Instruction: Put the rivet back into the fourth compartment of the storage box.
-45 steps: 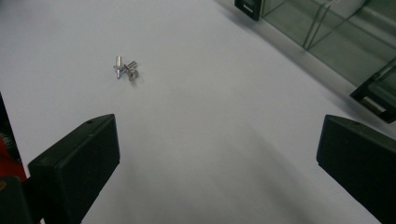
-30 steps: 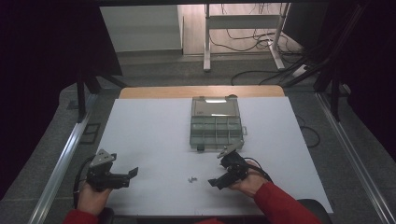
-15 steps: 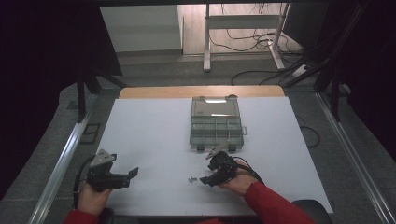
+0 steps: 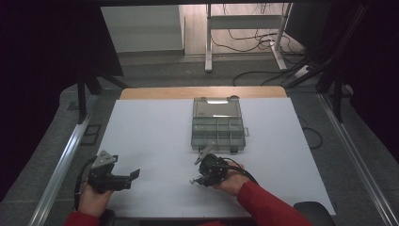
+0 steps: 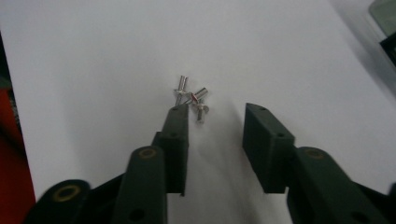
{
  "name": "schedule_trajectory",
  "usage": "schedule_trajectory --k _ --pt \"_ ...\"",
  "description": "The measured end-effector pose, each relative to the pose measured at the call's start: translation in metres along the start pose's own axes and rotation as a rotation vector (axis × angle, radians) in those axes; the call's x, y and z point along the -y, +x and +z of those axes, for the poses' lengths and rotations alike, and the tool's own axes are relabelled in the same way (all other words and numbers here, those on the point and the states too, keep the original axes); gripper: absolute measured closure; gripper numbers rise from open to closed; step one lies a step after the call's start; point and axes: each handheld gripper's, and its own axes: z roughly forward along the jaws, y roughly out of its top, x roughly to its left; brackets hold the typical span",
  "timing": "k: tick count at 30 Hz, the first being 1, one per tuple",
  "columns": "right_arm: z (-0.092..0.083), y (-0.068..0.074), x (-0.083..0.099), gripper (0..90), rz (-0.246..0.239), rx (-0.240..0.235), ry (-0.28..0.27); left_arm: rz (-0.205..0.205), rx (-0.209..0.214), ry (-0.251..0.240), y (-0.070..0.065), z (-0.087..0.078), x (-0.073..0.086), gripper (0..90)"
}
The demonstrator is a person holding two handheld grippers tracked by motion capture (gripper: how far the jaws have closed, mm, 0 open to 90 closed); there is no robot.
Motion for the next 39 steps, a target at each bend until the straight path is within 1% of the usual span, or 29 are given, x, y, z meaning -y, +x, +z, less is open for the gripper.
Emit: schedule_trajectory --k 1,2,3,5,7,9,11,12,13,14,16,17,19,23,29,32,33,37,39 --pt "0.002 0.001 -0.003 66.5 -0.007 -0.011 0.008 -0.001 0.0 0.0 0.0 0.0 0.0 0.0" --pt "0.002 0.001 -0.003 66.5 -0.007 -0.011 0.008 -0.001 0.0 0.0 0.0 0.0 0.0 0.0" --pt "0.003 0.002 -0.006 69.4 -0.02 -0.014 0.009 -0.001 0.001 0.003 0.0 0.0 0.0 0.0" --pt "0.004 0.004 -0.009 72.7 -0.033 -0.006 0.014 0.001 0.0 0.005 0.0 0.0 0.0 0.0" --pt "0.007 0.004 -0.011 75.3 -0.033 -0.012 0.034 0.002 0.0 0.007 0.0 0.0 0.0 0.0" --pt "0.01 0.005 -0.012 77.5 -0.039 -0.006 0.054 0.002 0.0 0.007 0.0 0.001 0.0 0.0" --pt "0.012 0.005 -0.013 81.2 -0.045 -0.007 0.061 0.002 0.0 0.008 0.0 0.001 0.0 0.0" --pt "0.012 0.005 -0.013 81.2 -0.045 -0.007 0.061 0.002 0.0 0.008 0.0 0.001 0.0 0.0" --pt "0.013 0.006 -0.014 83.8 -0.044 -0.013 0.064 0.003 0.0 0.01 0.0 0.001 0.0 0.0" --pt "0.012 0.006 -0.014 85.6 -0.045 -0.009 0.064 0.003 0.0 0.01 0.0 0.001 0.0 0.0" --pt "0.011 0.005 -0.015 85.8 -0.04 -0.009 0.064 0.004 0.001 0.012 0.0 0.001 0.0 0.0" --pt "0.011 0.003 -0.014 86.1 -0.027 -0.022 0.069 0.003 0.001 0.015 0.0 0.001 0.0 0.0" --pt "0.011 0.003 -0.014 86.2 -0.026 -0.024 0.068 0.004 0.0 0.015 -0.001 0.002 0.0 0.0" --pt "0.005 0.0 -0.014 86.3 -0.009 -0.041 0.049 0.006 -0.001 0.021 -0.001 0.002 0.0 0.0" --pt "-0.003 -0.007 -0.013 86.3 0.006 -0.043 0.027 0.012 0.0 0.033 -0.002 0.003 -0.001 0.0" --pt "-0.007 -0.01 -0.012 86.4 0.019 -0.044 0.016 0.015 0.001 0.037 -0.002 0.004 -0.001 0.0" --pt "-0.009 -0.011 -0.011 86.3 0.032 -0.044 0.012 0.016 0.0 0.041 -0.002 0.004 -0.001 0.0" --pt "-0.012 -0.015 -0.01 86.3 0.037 -0.04 0.004 0.02 -0.003 0.049 -0.003 0.005 -0.001 0.0" --pt "-0.017 -0.018 -0.008 86.3 0.047 -0.036 -0.004 0.033 -0.008 0.062 -0.004 0.006 -0.001 0.0"
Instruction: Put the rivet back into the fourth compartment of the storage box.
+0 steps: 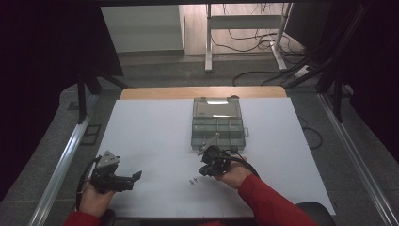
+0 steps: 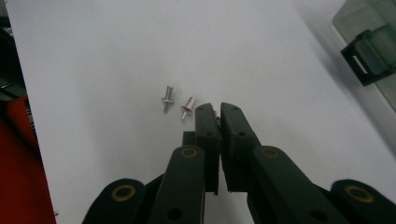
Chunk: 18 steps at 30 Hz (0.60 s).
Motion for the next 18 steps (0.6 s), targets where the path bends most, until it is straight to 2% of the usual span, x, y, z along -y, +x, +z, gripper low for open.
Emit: schedule_trajectory --k 5,6,18 --pt "-0.007 -0.005 0.002 86.3 0.011 0.006 -0.019 0.006 -0.004 0.017 -0.001 0.002 0.0 0.0" --pt "-0.011 -0.008 0.003 86.3 0.026 0.011 -0.027 0.009 -0.004 0.02 -0.001 0.002 0.0 0.0" --pt "-0.034 -0.026 0.012 86.4 0.072 0.039 -0.082 0.002 -0.003 0.031 -0.001 0.003 0.0 0.1"
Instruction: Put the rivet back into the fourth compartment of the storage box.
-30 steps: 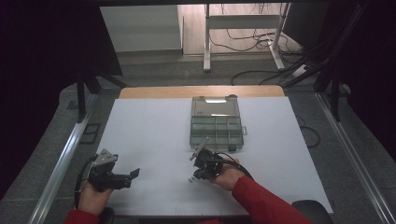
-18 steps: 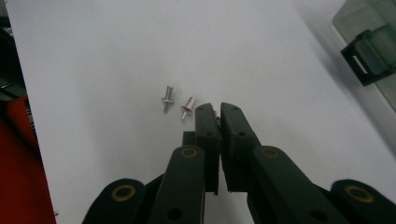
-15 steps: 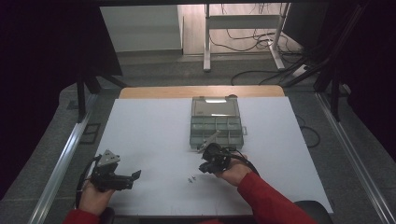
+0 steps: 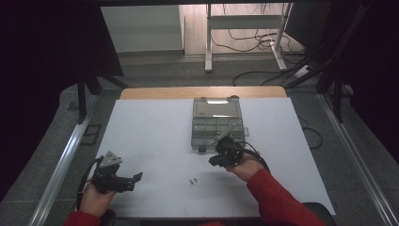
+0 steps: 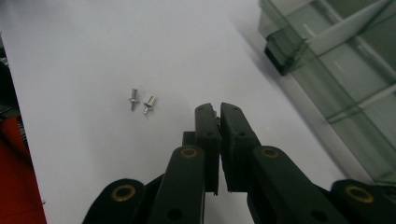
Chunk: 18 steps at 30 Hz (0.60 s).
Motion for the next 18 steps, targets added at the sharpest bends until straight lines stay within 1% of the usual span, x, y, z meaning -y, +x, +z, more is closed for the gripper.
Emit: schedule_trajectory --k 3,4,6,8,11,12,16,18 --pt "-0.004 -0.003 0.001 86.3 0.012 0.007 -0.01 -0.003 0.002 0.001 0.0 0.0 0.0 0.2" --pt "-0.009 -0.008 0.003 86.3 0.02 0.017 -0.015 -0.004 0.005 0.001 0.001 0.0 0.0 0.4" --pt "-0.01 -0.01 0.003 86.3 0.022 0.02 -0.018 -0.005 0.006 0.001 0.001 0.0 0.0 0.6" --pt "-0.016 -0.016 0.005 86.3 0.04 0.031 -0.028 -0.001 0.008 0.003 0.0 0.0 0.0 1.1" --pt "-0.019 -0.02 0.007 86.3 0.046 0.041 -0.036 0.0 0.009 0.004 0.0 0.0 0.0 1.2" --pt "-0.023 -0.024 0.008 86.3 0.054 0.049 -0.041 -0.002 0.011 0.002 0.001 0.0 0.0 1.2" --pt "-0.026 -0.029 0.01 86.3 0.055 0.064 -0.044 -0.004 0.014 0.002 0.001 0.0 0.0 1.2" --pt "-0.029 -0.035 0.012 86.3 0.06 0.08 -0.049 -0.006 0.016 0.001 0.001 0.0 0.0 1.1"
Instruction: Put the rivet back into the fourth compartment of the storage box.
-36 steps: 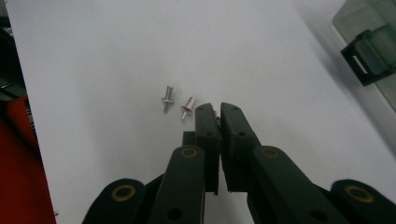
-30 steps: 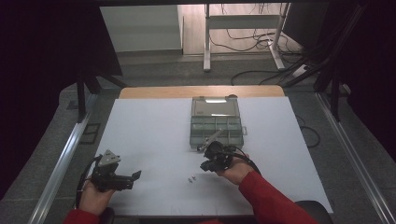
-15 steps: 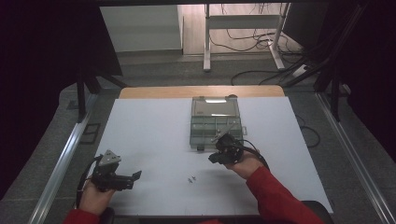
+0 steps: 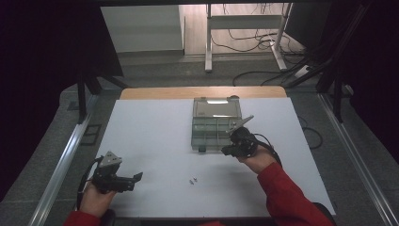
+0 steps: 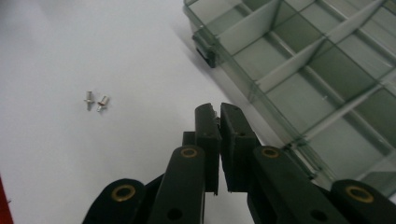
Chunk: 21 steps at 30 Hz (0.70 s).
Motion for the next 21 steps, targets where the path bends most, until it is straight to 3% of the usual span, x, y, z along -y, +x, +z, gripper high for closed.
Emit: schedule_trajectory --k 21 --pt "-0.013 -0.031 0.002 86.1 0.074 0.072 -0.038 -0.002 0.008 -0.004 0.0 0.0 0.0 0.9"
